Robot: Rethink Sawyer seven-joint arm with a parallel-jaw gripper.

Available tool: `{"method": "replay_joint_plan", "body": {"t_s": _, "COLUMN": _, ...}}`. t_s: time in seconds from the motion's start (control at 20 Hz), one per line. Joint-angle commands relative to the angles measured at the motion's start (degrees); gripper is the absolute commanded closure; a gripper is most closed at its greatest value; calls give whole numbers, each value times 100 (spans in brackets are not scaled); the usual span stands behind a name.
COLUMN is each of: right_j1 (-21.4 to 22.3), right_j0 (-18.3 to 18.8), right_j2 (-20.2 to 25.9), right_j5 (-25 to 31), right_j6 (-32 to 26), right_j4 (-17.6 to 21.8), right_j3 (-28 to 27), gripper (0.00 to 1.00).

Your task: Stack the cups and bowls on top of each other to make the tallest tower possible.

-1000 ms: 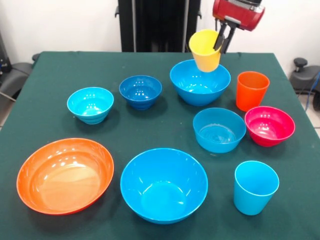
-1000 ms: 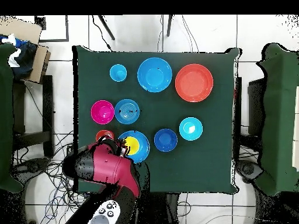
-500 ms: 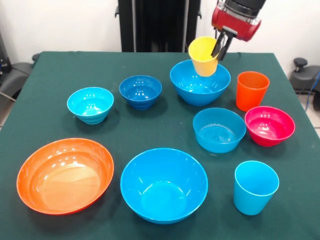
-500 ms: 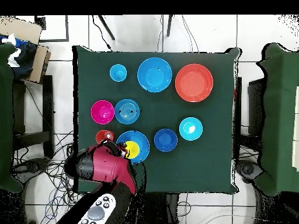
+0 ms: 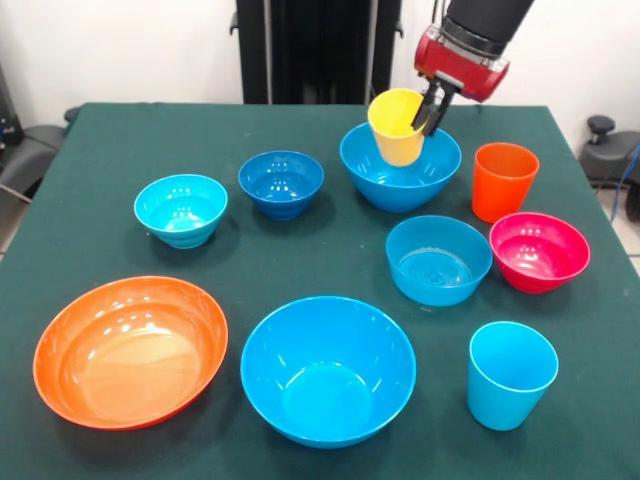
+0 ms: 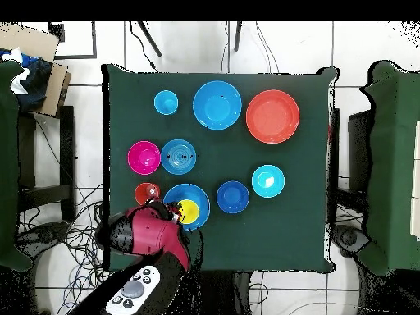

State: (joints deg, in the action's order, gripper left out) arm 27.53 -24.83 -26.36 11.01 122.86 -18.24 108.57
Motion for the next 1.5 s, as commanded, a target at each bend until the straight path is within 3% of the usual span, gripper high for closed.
{"method": "replay_joint_plan", "body": {"t_s": 0.05, "right_j1": -210, "right_j0": 62, "right_j2": 289, "right_j5": -252, "right_j6": 969, "right_j4": -125, "right_j3": -381, "gripper": 100}}
{"method": "replay_joint_plan", "body": {"t_s": 1.5, "right_j1": -464, "right_j0": 83, "right_j2": 263, "right_j5": -59, "right_j6": 1018, "right_j4": -251, "right_j3": -889, "gripper": 100}}
